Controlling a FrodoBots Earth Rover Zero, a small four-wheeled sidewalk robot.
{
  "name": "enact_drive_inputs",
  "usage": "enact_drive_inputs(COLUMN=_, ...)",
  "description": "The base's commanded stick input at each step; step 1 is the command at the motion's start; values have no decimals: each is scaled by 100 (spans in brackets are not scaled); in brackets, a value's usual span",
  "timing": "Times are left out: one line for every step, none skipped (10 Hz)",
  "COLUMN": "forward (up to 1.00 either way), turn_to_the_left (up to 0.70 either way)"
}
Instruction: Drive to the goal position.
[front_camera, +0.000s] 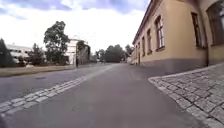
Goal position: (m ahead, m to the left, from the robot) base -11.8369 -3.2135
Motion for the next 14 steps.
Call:
enact_drive_inputs(forward=0, turn_to_the_left=0)
enact_drive_inputs(forward=0, turn_to_the_left=0)
enact_drive_inputs(forward=0, turn_to_the_left=0)
enact_drive_inputs(forward=0, turn_to_the_left=0)
enact_drive_inputs(forward=0, turn_to_the_left=0)
enact_drive_inputs(forward=0, turn_to_the_left=0)
enact_drive_inputs(forward=0, turn_to_the_left=0)
enact_drive_inputs(forward=0, turn_to_the_left=0)
enact_drive_inputs(forward=0, turn_to_the_left=31)
enact_drive_inputs(forward=0, turn_to_the_left=70)
enact_drive_inputs(forward=0, turn_to_the_left=70)
enact_drive_inputs(forward=0, turn_to_the_left=70)
enact_drive_inputs(forward=0, turn_to_the_left=70)
enact_drive_inputs(forward=0, turn_to_the_left=70)
